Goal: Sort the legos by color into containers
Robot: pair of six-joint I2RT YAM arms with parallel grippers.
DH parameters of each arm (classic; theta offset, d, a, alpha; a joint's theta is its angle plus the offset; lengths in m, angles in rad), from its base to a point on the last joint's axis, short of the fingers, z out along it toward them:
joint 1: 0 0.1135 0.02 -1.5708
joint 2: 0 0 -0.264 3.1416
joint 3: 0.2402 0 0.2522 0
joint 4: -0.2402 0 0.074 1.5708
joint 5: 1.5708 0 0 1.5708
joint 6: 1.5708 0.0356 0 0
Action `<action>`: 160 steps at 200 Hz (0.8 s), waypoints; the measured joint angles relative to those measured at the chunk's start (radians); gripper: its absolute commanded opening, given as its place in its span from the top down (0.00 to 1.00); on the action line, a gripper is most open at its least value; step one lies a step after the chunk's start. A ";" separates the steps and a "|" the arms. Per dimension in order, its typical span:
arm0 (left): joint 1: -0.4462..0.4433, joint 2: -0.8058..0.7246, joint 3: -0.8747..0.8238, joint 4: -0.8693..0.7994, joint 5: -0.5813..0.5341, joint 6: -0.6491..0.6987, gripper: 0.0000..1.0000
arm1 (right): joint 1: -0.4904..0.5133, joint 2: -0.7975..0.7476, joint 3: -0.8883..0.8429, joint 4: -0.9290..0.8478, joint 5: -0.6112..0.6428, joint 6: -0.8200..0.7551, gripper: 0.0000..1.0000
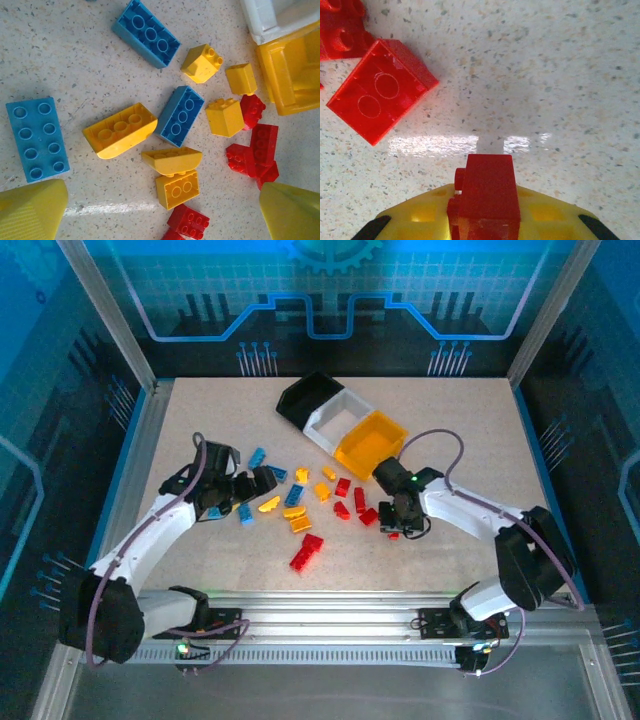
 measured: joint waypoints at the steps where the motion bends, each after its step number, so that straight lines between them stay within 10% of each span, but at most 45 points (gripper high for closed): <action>1: 0.000 0.002 0.000 0.000 0.000 0.000 0.01 | -0.001 -0.002 0.001 -0.001 0.000 0.000 0.81; 55: 0.000 0.039 0.002 0.018 0.027 0.003 0.01 | -0.143 -0.021 0.245 -0.069 -0.063 -0.027 0.80; 160: -0.095 -0.071 -0.066 -0.068 0.071 0.068 0.01 | -0.200 0.616 0.918 -0.106 -0.145 -0.103 0.77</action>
